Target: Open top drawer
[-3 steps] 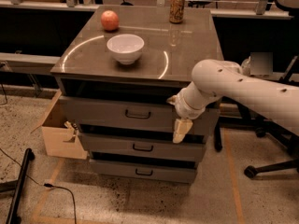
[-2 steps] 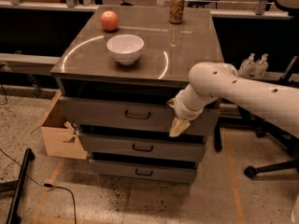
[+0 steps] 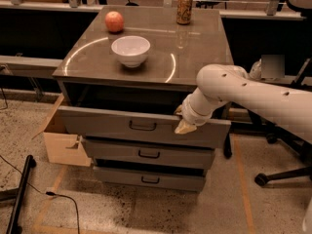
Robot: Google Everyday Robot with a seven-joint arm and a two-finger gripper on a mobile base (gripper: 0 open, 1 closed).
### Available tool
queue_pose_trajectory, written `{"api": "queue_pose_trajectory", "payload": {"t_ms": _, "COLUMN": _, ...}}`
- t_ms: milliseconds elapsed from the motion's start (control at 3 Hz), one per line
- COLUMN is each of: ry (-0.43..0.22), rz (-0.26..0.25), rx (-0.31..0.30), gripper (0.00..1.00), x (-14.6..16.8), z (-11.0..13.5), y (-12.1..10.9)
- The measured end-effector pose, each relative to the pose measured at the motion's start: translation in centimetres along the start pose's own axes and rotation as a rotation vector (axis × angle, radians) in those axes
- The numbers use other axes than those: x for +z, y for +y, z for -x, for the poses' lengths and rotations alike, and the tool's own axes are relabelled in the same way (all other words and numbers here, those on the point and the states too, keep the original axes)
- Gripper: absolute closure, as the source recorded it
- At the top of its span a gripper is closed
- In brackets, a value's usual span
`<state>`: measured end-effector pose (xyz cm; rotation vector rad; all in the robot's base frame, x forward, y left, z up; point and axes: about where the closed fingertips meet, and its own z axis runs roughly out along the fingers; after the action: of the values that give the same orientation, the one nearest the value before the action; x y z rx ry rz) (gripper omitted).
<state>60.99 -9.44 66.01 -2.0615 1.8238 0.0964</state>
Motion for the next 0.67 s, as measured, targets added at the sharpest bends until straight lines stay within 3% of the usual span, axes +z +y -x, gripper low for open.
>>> {"api": "queue_pose_trajectory", "payload": {"t_ms": 333, "ry": 0.000, "rz": 0.000, "rx": 0.000, "gripper": 1.00, "x": -0.05, "z": 0.01, "y": -0.01}}
{"api": "queue_pose_trajectory", "payload": {"t_ms": 667, "ry": 0.000, "rz": 0.000, "rx": 0.000, "gripper": 0.83, "x": -0.09, "z": 0.03, "y": -0.01}}
